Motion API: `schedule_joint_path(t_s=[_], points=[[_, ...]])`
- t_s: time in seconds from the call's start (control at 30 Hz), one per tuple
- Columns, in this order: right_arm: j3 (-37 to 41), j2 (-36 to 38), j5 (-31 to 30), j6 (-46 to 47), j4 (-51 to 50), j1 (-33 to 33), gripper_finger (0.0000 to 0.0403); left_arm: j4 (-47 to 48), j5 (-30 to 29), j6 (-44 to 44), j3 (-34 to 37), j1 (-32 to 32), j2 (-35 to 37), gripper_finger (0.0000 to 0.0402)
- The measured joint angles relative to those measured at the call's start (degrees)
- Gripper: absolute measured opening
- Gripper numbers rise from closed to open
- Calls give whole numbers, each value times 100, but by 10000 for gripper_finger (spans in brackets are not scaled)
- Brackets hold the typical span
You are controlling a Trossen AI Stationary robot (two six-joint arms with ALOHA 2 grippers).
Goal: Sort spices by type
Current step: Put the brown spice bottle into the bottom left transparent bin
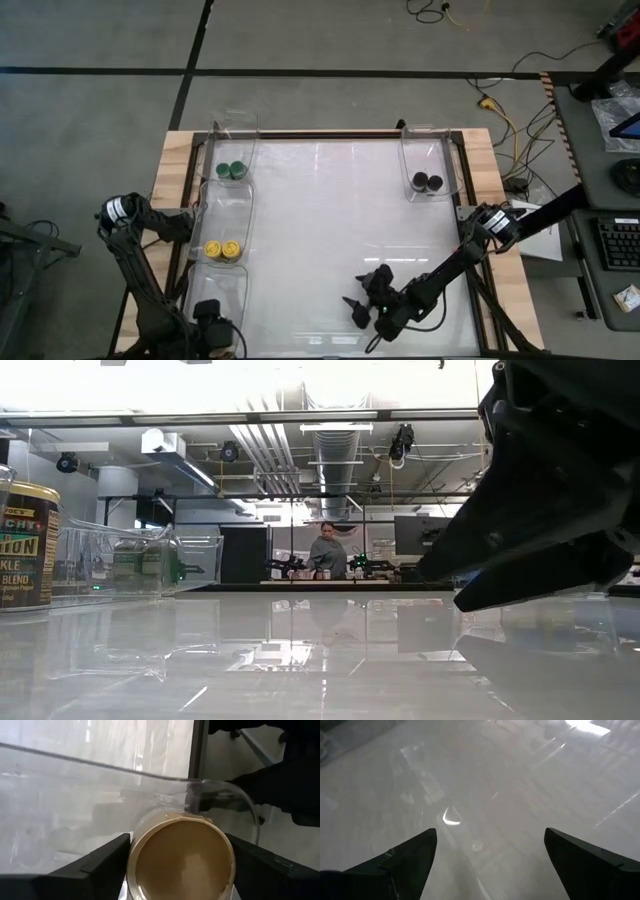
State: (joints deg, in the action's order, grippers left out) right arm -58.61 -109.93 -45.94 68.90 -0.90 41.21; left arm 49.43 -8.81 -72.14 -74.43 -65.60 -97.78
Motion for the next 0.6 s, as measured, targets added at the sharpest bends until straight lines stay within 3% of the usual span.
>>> schedule_joint_path(t_s=[0.6], points=[[0, 2, 247, -198, -1, -102, 361, 518, 245, -44, -299, 2, 2, 315]])
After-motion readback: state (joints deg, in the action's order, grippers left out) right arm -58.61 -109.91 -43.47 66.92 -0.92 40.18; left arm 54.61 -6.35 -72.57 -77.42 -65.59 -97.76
